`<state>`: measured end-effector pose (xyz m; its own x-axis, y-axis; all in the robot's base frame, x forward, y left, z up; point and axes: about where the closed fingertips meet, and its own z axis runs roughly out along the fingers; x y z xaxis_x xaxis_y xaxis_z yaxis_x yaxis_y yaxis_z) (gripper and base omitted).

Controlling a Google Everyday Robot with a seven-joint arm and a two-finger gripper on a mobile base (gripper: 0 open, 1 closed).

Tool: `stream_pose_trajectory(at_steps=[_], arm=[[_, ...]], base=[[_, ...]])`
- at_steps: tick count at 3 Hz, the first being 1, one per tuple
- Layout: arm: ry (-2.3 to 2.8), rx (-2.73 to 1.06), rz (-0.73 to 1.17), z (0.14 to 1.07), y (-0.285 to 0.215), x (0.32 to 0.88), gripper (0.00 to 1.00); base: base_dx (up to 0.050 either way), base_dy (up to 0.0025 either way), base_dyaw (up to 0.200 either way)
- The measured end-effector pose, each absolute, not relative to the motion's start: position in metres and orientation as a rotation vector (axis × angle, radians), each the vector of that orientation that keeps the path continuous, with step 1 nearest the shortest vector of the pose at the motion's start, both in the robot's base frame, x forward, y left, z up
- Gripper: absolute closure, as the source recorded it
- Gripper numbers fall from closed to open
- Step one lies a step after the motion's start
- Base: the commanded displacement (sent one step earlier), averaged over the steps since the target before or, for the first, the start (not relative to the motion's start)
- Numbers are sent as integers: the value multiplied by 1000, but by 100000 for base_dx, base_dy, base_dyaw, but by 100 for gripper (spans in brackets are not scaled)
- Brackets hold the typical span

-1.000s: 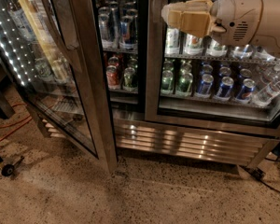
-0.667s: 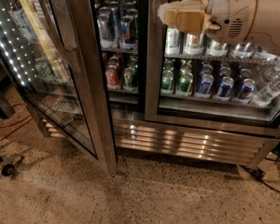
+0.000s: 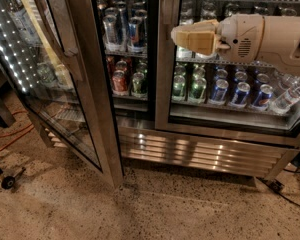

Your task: Open left fridge door

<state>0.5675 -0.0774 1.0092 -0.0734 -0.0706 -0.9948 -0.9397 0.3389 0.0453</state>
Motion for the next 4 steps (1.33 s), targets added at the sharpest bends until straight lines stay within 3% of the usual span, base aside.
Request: stream_pose_trajectory(at_steps=[3,4], arm=[[1554,-940,989,981,-75,570,100],[1494,-941,1057,967,-68,530,100]], base=[[0,0,0],[0,0,0]])
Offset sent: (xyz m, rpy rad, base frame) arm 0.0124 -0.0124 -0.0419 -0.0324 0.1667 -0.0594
